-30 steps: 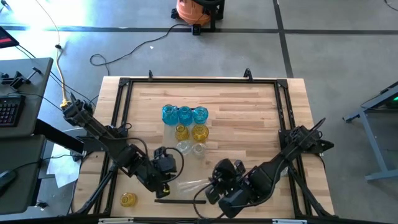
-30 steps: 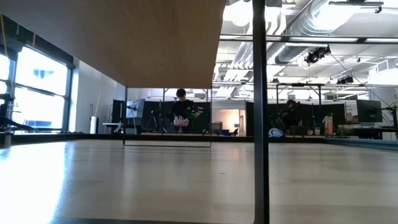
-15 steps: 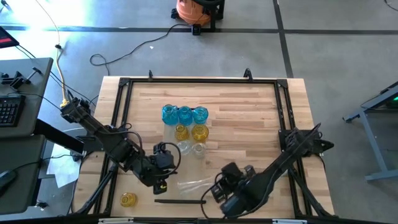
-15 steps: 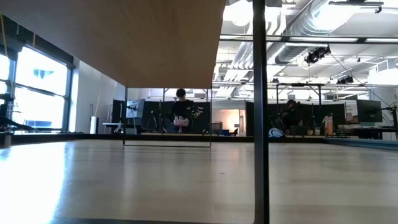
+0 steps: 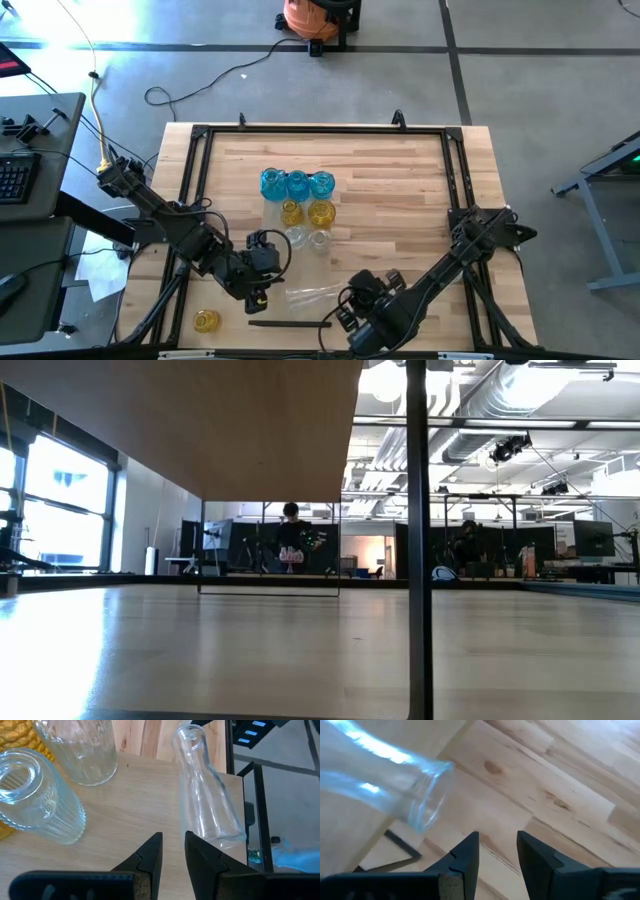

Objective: Sort vases onto shelf
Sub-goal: Put the top transparent vase on the shelf to align with the other transparent vases

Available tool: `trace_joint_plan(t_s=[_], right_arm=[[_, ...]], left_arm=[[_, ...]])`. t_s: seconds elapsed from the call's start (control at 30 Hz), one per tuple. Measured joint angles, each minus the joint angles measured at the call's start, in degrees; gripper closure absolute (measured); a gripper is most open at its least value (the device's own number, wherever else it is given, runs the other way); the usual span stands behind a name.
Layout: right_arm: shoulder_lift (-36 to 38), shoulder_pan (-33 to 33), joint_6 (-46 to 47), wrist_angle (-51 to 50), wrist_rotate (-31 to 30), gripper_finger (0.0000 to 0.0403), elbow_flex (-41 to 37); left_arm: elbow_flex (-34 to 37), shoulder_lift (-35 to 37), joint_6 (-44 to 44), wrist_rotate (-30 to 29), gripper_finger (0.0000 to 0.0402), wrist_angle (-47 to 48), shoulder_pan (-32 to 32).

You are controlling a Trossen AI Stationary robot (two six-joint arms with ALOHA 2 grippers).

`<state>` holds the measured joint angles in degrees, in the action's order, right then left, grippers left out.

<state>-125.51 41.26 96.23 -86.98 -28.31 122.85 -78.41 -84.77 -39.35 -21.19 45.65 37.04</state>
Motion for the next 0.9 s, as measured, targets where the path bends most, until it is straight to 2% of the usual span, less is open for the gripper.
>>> trace_joint_plan(t_s=[0.17,0.33,0.47,0.67,0.77,0.9], right_arm=[[0.0,1.3,-3.39,4.01,-1.06,0.0288,0.0],[0.0,1.74,-3.54,0.71,-1.4,0.0288,0.0],[0.0,0.65,-4.0,-2.33,-3.34,0.0288,0.02],[0.0,-1.73,-10.64,1.44,-3.66,0.0288,0.02],[0.0,-2.74,-12.79,2.75,-3.47,0.0292,0.07],[0.0,-3.18,-14.25,3.04,-2.87,0.0308,0.07]], left_arm=[[0.0,-0.02,0.01,0.6,0.0328,0.0,0.0],[0.0,-0.02,0.04,0.98,0.0328,0.0,0.0],[0.0,-0.02,0.1,1.13,0.0328,-0.01,-0.42],[0.0,-0.02,0.07,1.62,0.0328,0.0,-0.7],[0.0,-0.02,1.12,6.8,0.0328,0.92,-0.39],[0.0,0.47,1.2,15.24,0.0334,6.83,1.3]])
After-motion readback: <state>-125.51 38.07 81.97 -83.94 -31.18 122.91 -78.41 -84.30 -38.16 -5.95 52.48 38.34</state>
